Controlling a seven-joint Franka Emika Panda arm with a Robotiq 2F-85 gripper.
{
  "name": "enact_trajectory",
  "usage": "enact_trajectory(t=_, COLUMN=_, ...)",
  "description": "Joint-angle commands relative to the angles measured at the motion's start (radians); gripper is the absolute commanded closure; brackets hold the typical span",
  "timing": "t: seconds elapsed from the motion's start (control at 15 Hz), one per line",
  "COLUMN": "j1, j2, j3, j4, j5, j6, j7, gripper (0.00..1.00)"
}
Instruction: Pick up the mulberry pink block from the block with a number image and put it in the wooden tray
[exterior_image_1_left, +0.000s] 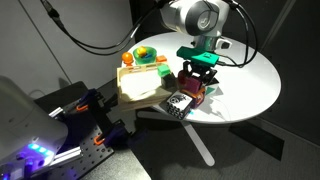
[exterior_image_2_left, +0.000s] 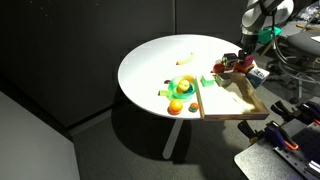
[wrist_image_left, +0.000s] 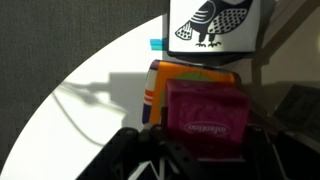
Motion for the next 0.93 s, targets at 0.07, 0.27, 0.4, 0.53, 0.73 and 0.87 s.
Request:
enact_trajectory(t=0.07, j1=0.064, j2=-0.012, j3=-0.003, j4=-0.015, j5=-0.055, j6=-0.055, j7=0.08, gripper=0.72)
enact_trajectory(t=0.27, j1=0.11, j2=-0.001, j3=-0.008, j4=-0.007, j5=-0.091, j6=-0.086, j7=0.145, gripper=0.72)
enact_trajectory(t=0.4, j1=0.134, j2=-0.001, j3=-0.004, j4=-0.01, j5=-0.111, j6=-0.103, j7=0.173, gripper=0.72)
enact_trajectory(t=0.53, j1=0.16, j2=-0.001, j3=0.0, j4=-0.014, j5=-0.128, j6=-0.113, j7=0.196, gripper=0.72)
enact_trajectory(t=0.73, j1=0.202, j2=0.004, j3=0.004, j4=-0.002, j5=-0.149, j6=-0.159, j7=0.237, gripper=0.72)
enact_trajectory(t=0.87, j1=0.236, j2=0.011, j3=0.008, j4=0.007, j5=-0.159, j6=-0.19, j7=0.279, gripper=0.72)
